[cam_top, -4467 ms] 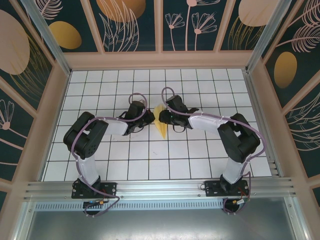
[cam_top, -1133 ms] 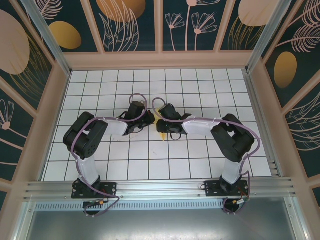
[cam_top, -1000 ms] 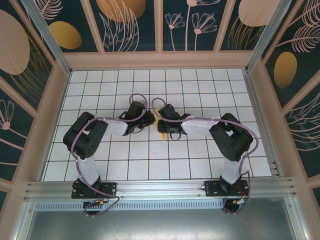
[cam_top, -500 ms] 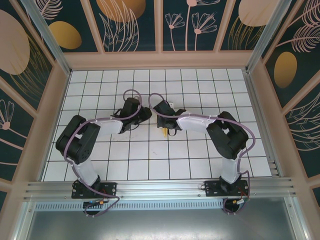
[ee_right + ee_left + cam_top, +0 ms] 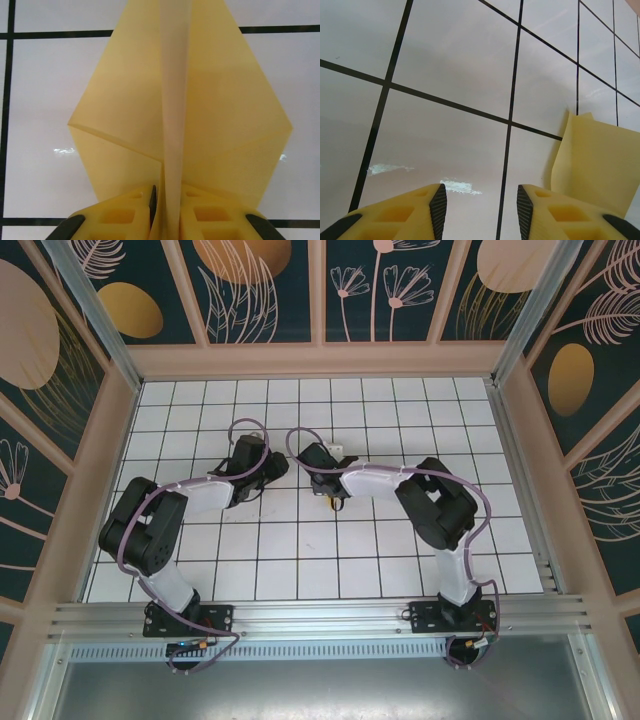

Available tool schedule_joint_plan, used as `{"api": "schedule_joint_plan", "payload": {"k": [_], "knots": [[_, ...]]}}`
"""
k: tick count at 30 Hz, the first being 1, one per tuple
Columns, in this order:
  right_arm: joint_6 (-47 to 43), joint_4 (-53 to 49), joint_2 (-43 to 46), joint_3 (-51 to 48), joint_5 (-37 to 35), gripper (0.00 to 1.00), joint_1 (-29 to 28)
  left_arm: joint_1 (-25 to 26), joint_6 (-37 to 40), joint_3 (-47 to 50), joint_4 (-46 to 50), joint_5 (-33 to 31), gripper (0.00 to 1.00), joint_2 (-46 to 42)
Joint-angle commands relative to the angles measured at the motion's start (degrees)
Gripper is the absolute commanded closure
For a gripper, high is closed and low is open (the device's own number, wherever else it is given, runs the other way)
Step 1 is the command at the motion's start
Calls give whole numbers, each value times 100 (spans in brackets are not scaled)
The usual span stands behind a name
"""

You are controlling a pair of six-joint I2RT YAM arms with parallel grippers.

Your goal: Fold a paper plane with a square sheet of paper (pick it up from the middle)

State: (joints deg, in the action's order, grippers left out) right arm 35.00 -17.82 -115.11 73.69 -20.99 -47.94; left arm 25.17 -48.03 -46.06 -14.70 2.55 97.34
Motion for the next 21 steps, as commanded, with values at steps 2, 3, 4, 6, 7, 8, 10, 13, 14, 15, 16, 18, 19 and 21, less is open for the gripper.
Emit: {"api": "schedule_joint_plan", "payload": {"k": [2,3,4,6,7,8,10,13,14,15,16,18,19,21], "knots": [[154,-178,-148,159,-144,79,-66,-21,117,45,148,-127,55,-121],[171,-193,-178,170,-155,79,-66,-25,136,37,172,-148,54,-127],[173,-195,-219,172,-155,79,-66,-23,143,35,183,-166,54,-136],[199,-234,-296,198,-151,80,-66,-21,160,29,212,-199,53,-154],[220,-252,-336,205,-142,82,-66,-21,161,30,222,-223,53,-171],[238,-263,-351,206,-134,83,-70,-21,171,26,239,-247,52,-187],[246,-284,-340,226,-133,87,-58,-21,184,27,283,-296,51,-223],[163,-308,-199,355,-180,90,-44,-29,224,24,363,-400,48,-292],[120,-314,-155,412,-190,91,-28,-40,232,27,390,-431,47,-322],[62,-323,-82,483,-196,91,7,-47,241,34,411,-475,45,-365],[-1,-310,-29,557,-194,91,53,-64,255,44,435,-525,43,-410],[-154,-263,20,688,-174,91,171,-90,283,83,488,-637,38,-505],[-230,-227,-5,754,-123,91,225,-100,301,93,514,-714,35,-558],[-426,-159,-132,936,76,91,401,-126,359,134,628,-907,27,-689]]}}
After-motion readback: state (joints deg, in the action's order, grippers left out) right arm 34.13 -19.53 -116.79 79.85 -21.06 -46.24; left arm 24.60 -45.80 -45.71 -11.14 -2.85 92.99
